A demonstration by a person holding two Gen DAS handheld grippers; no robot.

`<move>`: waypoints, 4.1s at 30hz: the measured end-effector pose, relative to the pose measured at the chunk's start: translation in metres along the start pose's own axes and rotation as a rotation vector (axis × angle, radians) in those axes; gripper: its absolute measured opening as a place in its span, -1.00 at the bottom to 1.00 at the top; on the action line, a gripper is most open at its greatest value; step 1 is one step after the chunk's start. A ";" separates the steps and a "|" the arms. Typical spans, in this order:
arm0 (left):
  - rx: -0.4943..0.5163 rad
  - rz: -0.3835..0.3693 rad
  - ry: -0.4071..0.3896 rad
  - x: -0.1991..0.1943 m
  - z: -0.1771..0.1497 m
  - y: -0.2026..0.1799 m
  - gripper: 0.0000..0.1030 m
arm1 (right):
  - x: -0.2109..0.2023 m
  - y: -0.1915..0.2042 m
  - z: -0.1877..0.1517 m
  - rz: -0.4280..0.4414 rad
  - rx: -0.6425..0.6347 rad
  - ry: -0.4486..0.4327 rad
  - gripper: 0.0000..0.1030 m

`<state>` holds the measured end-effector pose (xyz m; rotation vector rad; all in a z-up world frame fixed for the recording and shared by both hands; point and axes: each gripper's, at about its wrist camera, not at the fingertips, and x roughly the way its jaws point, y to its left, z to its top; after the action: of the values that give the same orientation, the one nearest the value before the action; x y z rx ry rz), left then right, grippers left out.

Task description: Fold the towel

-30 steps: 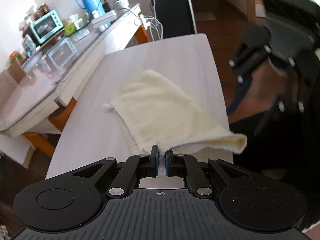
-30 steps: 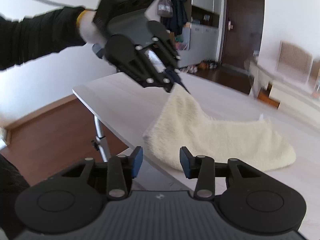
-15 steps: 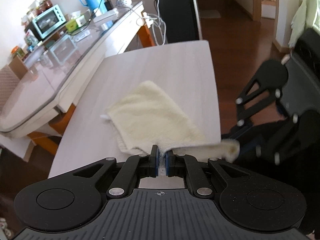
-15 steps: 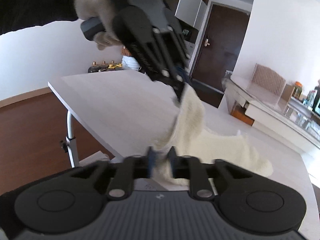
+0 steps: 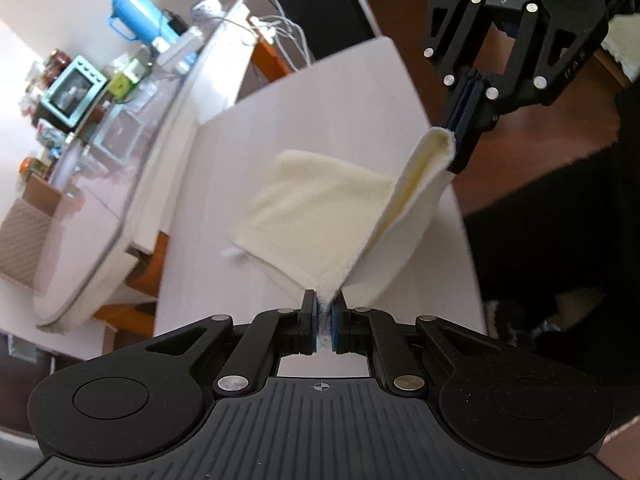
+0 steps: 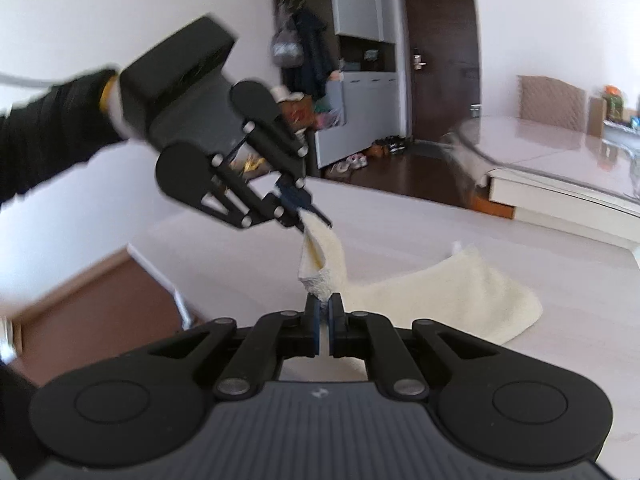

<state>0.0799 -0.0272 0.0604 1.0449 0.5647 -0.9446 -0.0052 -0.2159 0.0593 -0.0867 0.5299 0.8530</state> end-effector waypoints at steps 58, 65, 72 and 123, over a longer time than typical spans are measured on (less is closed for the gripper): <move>-0.465 0.094 -0.005 0.115 -0.007 0.076 -0.22 | 0.068 -0.180 -0.006 -0.318 0.301 0.016 -0.37; -0.524 0.128 -0.001 0.111 -0.014 0.062 -0.22 | 0.055 -0.159 -0.012 -0.336 0.268 0.042 -0.31; -0.611 0.150 -0.012 0.104 -0.018 0.046 -0.22 | 0.057 -0.137 -0.017 -0.357 0.183 0.073 -0.28; -0.931 0.402 0.123 0.072 -0.039 0.005 0.67 | 0.096 -0.105 -0.009 -0.353 -0.056 0.148 -0.21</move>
<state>0.1219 -0.0182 -0.0090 0.3393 0.7540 -0.1895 0.1201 -0.2216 -0.0083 -0.2882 0.6075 0.5182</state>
